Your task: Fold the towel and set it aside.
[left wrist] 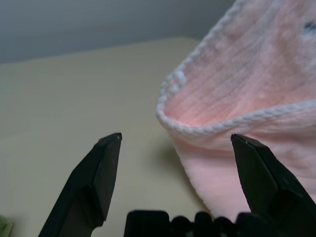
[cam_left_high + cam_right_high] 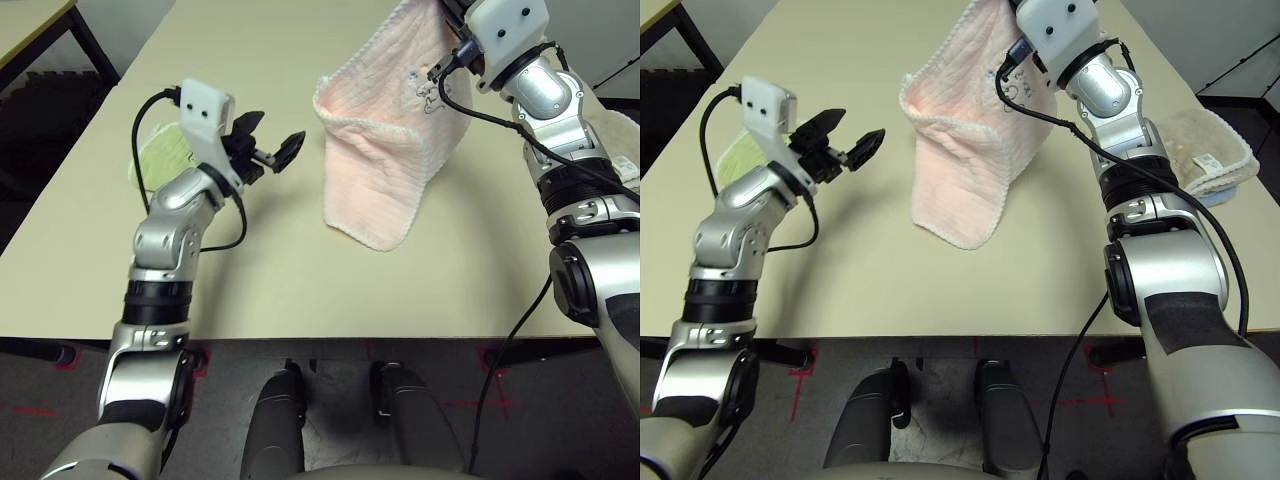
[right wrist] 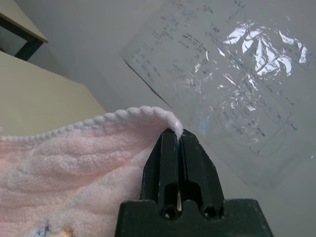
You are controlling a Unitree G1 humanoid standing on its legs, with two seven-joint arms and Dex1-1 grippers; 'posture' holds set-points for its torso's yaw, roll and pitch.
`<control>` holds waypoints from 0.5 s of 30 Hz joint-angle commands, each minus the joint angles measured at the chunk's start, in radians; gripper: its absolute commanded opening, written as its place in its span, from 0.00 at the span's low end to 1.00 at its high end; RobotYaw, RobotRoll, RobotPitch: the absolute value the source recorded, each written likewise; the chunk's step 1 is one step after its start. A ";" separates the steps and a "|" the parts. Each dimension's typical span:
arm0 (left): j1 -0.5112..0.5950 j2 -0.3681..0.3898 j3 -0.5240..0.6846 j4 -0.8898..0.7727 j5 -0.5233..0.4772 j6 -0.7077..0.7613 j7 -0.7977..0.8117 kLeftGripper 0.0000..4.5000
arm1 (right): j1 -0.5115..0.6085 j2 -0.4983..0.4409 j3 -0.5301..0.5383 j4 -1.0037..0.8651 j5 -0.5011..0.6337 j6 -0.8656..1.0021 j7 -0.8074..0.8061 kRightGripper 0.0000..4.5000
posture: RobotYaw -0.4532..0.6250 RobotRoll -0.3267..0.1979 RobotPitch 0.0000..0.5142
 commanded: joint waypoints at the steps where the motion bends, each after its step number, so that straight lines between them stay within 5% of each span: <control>1: -0.052 -0.014 -0.022 0.075 0.029 0.015 -0.001 1.00 | -0.010 -0.008 -0.015 -0.030 0.016 -0.035 0.004 0.00 | 0.30 0.62 0.32; 15: -0.148 -0.096 -0.030 0.271 0.067 -0.057 -0.002 1.00 | -0.076 -0.031 -0.035 -0.027 0.025 -0.099 -0.020 0.00 | 0.26 0.62 0.32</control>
